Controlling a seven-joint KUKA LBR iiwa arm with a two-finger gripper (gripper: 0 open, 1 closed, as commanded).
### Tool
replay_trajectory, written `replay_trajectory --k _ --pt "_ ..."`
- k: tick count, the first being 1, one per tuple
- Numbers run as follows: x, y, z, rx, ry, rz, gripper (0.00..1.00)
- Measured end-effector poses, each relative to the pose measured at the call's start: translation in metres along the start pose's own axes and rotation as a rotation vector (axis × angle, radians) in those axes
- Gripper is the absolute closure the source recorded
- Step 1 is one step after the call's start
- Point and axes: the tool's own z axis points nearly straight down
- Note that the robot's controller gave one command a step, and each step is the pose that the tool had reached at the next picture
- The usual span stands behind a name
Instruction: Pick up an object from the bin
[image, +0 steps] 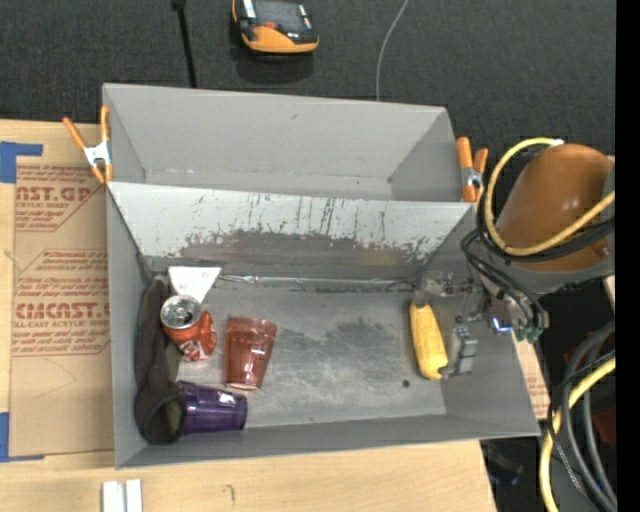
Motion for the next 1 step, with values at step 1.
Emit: replay_trajectory --k 1 --pt "-0.0216 -0.0114 0.0605 -0.002 0.004 0.048 0.0"
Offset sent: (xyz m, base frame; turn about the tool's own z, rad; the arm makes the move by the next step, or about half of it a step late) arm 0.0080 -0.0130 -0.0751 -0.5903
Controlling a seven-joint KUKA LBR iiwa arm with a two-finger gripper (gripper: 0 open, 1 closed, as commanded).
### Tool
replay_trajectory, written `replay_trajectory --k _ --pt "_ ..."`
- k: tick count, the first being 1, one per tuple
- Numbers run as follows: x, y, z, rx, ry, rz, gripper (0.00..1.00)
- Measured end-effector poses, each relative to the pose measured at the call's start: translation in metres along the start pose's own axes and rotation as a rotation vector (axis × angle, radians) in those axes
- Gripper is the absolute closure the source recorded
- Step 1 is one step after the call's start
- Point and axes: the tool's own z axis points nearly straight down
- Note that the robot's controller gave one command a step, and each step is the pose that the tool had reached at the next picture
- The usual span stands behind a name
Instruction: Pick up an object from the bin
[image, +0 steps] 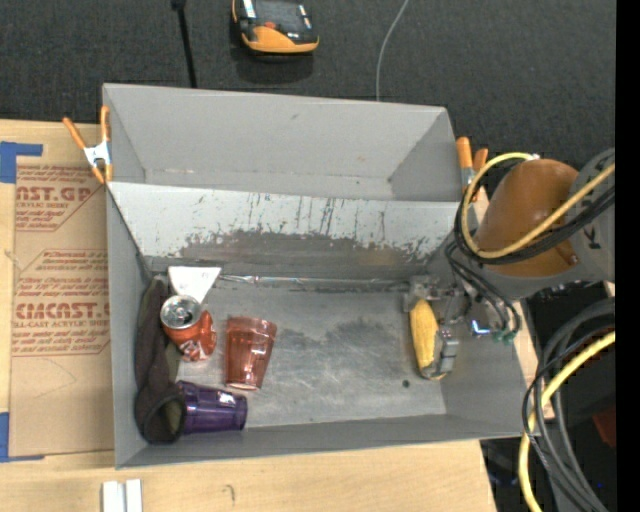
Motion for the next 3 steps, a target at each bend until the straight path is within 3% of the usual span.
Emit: replay_trajectory --k 1,2,3 --pt "-0.004 0.0 0.036 -0.002 0.007 -0.166 0.0" --pt "-0.004 -0.017 0.048 -0.001 0.005 -0.312 0.0" --pt "-0.033 -0.032 0.046 -0.002 0.003 -0.13 1.0"
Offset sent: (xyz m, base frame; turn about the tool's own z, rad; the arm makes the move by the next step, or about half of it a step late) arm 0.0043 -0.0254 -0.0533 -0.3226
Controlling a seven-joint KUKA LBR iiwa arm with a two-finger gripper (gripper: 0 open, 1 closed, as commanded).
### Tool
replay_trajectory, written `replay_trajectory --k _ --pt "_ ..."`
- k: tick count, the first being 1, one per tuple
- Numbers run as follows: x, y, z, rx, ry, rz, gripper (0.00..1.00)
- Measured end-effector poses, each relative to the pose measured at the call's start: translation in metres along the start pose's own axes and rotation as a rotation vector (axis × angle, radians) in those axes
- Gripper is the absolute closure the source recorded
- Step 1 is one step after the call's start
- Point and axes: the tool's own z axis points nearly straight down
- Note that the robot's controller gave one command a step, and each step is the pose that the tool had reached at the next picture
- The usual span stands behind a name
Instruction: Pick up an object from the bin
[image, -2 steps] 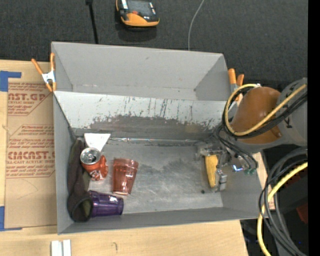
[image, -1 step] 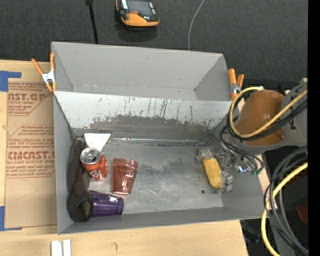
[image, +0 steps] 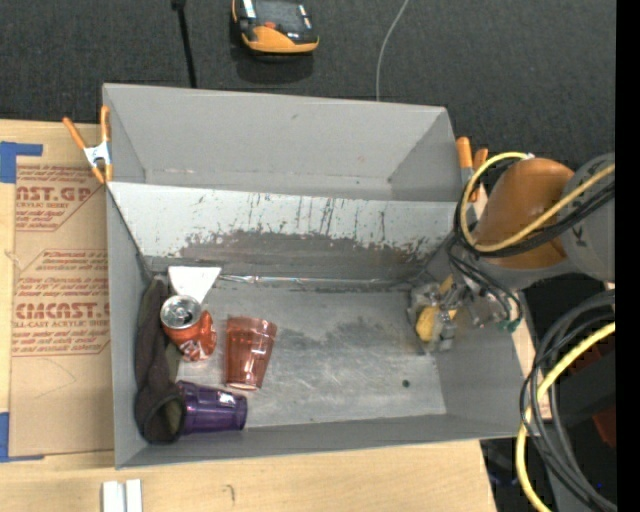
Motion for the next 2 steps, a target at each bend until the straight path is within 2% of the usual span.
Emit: replay_trajectory --k 1,2 --pt "0.0 0.0 0.0 0.0 0.0 0.0 1.0" --pt "-0.016 0.015 -0.201 0.005 -0.007 -0.059 1.0"
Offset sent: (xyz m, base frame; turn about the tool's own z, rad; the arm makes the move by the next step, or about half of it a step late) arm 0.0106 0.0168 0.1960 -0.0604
